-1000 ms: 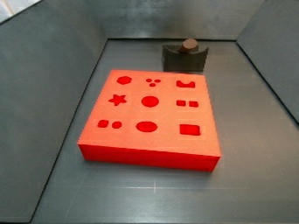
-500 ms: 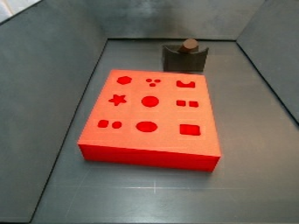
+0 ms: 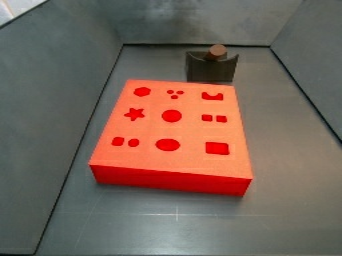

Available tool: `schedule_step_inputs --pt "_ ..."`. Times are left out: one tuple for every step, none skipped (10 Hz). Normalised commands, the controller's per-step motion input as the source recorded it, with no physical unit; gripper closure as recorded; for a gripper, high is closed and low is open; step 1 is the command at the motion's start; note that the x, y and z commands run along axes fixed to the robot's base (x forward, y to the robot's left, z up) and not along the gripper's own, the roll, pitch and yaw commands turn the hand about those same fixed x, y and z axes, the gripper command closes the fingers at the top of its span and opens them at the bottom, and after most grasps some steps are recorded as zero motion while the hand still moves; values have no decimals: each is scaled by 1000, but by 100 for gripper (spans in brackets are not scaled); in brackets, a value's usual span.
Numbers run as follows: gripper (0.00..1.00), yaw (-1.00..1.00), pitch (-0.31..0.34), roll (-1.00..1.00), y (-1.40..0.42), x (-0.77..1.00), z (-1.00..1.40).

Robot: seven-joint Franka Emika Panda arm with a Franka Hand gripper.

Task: Pick up the oval object. Move up. Place the oval object on the fixture. Regrasp the oval object. Move to above the board. Insert the oval object.
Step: Regrasp the oval object.

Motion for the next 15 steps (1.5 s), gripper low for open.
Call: schedule_step_inputs --pt "0 -912 -57 1000 -556 -207 -1000" --pt "0 -918 -81 1000 -525 -158 -1000" --pt "0 -927 -102 1000 -421 -136 -911" --pt "0 -934 -123 1000 -273 -88 -692" --pt "0 -939 -146 1000 -142 -30 -425" --pt "0 -942 -168 1000 -67 -5 -163" --pt "0 -942 -177 1000 -47 -12 -71" --pt "0 -942 -199 1000 -36 -34 -30" --pt "0 -943 -211 1000 -31 -43 -30" --pt "0 -944 -227 1000 -26 -50 -5" --pt "0 -948 -234 1000 -14 -47 -1" --pt "0 -948 -237 1000 -19 -48 0" --pt "0 -953 -235 1000 -14 -46 -4" --pt "0 -961 -225 1000 -13 -40 -7" --pt "0 -964 -217 1000 -12 -45 -10"
